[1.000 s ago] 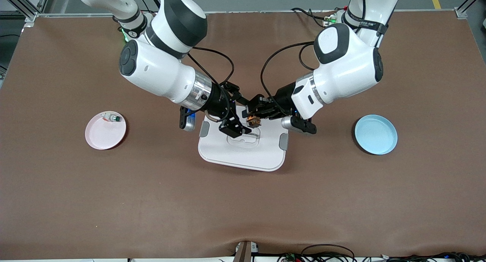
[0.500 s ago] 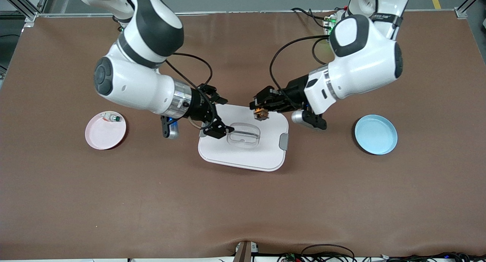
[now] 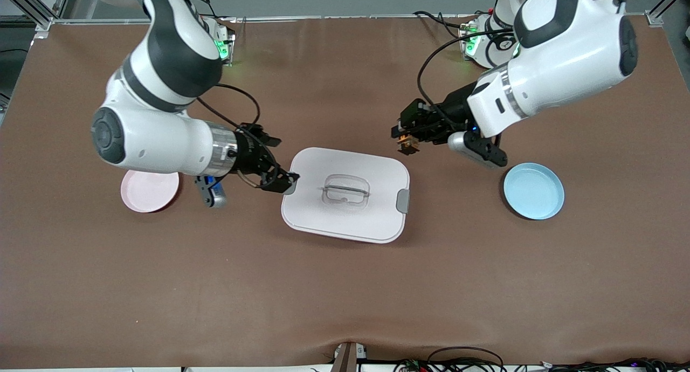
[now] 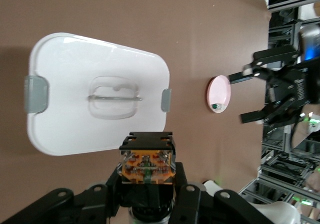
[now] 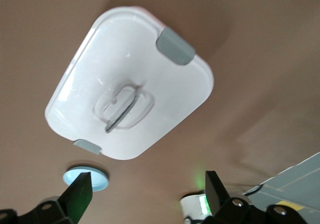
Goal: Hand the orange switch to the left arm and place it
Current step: 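Open the right gripper while the left gripper pulls the switch away, then move the switch with the left gripper over the light-blue plate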
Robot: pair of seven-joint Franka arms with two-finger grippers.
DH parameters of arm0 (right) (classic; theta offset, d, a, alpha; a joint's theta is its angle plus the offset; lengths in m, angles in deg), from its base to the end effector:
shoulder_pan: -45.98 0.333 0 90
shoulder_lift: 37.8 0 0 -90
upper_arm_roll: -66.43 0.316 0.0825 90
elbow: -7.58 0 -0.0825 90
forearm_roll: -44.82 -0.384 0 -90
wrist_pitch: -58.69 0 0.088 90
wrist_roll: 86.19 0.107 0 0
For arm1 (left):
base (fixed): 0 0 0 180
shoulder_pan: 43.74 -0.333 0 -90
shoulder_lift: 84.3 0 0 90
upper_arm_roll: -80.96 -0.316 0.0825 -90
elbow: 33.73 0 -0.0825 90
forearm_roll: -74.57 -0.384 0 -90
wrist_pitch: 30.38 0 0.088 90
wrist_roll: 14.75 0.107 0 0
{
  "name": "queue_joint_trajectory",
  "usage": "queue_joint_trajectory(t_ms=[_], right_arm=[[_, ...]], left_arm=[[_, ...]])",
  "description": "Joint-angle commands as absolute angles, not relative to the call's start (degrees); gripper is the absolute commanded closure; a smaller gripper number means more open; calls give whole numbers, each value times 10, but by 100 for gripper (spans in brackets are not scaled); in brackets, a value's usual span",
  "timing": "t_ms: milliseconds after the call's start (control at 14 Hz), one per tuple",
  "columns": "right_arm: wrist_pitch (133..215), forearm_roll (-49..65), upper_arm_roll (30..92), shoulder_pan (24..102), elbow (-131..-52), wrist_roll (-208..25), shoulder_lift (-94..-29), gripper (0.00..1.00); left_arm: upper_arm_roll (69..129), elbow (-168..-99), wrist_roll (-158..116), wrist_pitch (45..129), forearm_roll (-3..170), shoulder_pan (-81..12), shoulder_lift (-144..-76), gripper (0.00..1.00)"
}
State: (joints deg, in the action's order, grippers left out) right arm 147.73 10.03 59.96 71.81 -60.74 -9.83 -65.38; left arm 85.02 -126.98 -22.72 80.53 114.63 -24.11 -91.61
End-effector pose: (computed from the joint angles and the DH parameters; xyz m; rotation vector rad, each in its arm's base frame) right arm 0.6196 0.3029 0.5183 -2.4258 1.3428 0.6962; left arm 0.5541 -0.2885 0.5736 2.4368 -0.0913 -0.0252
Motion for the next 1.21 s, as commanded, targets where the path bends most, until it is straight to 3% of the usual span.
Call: queue_joint_trajectory(t_ms=[0, 500, 1143], right_arm=[[1412, 130, 606, 682, -569, -168, -655, 0], [1308, 216, 606, 617, -540, -397, -639, 0], [1231, 324, 606, 536, -525, -724, -622, 0]], left_arm=[[849, -1280, -235, 759, 1088, -254, -877, 100], [851, -1279, -296, 639, 890, -253, -808, 100], [854, -1284, -530, 593, 765, -260, -804, 100]])
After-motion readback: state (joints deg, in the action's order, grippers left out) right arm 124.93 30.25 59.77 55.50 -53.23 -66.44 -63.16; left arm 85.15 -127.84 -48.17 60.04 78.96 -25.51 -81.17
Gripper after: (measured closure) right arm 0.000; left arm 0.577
